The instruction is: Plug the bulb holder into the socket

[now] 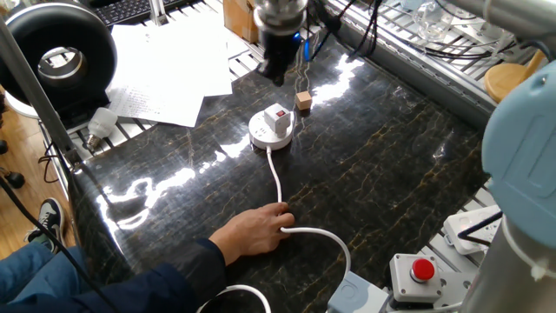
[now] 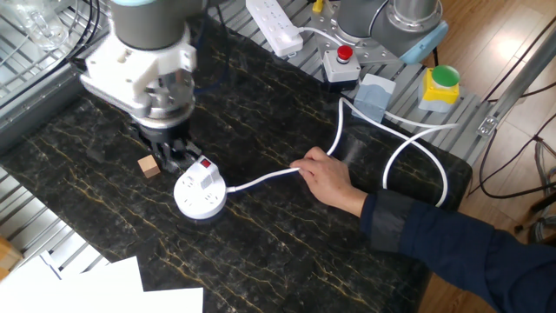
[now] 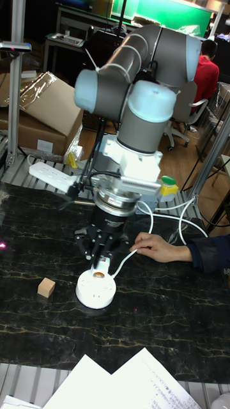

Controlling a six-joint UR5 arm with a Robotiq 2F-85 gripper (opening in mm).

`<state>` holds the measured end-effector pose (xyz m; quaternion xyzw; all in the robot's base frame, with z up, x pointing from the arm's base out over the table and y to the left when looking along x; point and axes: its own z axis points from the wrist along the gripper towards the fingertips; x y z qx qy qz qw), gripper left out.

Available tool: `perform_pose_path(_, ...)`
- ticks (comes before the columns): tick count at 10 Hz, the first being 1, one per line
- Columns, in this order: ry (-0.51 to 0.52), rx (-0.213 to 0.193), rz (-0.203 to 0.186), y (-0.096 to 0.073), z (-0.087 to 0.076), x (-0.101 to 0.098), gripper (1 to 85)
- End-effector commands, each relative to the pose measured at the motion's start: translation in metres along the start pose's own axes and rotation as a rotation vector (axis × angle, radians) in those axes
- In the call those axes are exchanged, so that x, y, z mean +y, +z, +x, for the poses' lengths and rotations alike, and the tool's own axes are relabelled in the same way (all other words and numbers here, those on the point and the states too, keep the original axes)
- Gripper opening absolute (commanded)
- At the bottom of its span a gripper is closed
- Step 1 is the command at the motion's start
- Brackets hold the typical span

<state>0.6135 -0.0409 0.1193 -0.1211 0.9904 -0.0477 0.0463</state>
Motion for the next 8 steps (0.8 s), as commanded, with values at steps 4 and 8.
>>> perform_pose_path(4,-0.081,-0.019,-0.029,0.017,0.037,-0.037,1.3)
perform_pose_path(8,-0.087,-0.025,-0.018,0.028,0.034,-0.039,1.3)
